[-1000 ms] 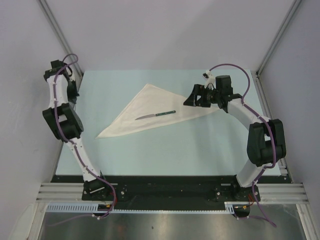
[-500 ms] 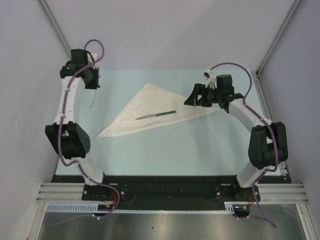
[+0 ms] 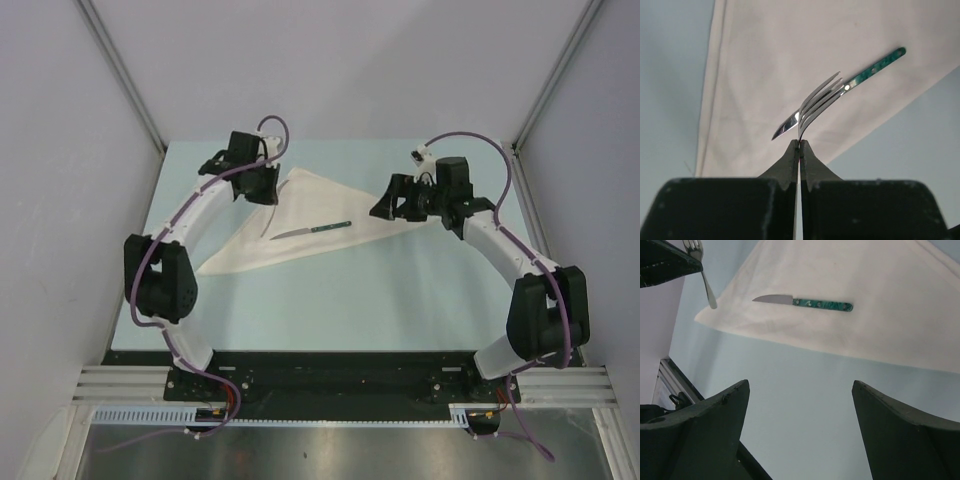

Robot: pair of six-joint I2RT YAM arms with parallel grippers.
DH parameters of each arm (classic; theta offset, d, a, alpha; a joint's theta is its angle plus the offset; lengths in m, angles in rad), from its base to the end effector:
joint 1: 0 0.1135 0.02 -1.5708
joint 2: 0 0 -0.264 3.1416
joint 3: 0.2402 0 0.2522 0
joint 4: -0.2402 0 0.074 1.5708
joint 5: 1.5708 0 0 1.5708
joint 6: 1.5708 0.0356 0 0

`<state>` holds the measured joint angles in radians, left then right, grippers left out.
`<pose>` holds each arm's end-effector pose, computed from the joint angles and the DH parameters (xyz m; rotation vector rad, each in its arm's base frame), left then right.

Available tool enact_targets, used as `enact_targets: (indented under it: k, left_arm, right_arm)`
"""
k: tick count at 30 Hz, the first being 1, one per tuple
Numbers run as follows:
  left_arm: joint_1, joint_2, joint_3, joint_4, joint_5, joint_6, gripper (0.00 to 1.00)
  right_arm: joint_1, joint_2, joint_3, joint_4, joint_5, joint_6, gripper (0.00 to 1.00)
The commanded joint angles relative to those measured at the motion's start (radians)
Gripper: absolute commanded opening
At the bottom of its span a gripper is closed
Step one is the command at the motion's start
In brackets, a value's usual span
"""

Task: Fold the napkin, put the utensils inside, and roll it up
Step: Place the utensil onto the napkin

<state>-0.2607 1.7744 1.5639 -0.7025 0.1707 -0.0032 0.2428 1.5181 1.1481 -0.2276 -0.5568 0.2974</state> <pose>0.3773 -0.1069 0.2932 0.3922 2.4626 -0.3233 0.3278 0.1006 0.2858 -0.2702 2.1903 0.9091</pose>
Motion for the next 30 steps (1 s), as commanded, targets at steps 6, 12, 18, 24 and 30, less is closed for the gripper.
enact_targets:
  k: [6,12,18,24,30]
  left_arm:
    - [-0.121,-0.130,-0.367,0.744,-0.009,-0.634,0.00]
    - [-0.209,-0.256,-0.681,1.063,-0.308,-0.940,0.00]
    - [-0.232,-0.280,-0.812,1.264,-0.465,-1.201,0.00]
    - [-0.285,-0.182,-0.850,1.417,-0.621,-1.435,0.00]
    - [-0.382,-0.086,-0.794,1.465,-0.846,-1.489,0.00]
  right_arm:
    - [0.142,0.013,-0.048,0.135,0.009,0.025,0.89]
    - [0.199,0.039,-0.050,0.134,0.041,0.034,0.88]
    - [0.202,0.017,-0.057,0.097,0.055,-0.003,0.89]
    - [0.199,0.007,-0.048,0.056,0.032,-0.046,0.89]
    - [0.185,-0.010,-0.027,0.011,-0.006,-0.080,0.89]
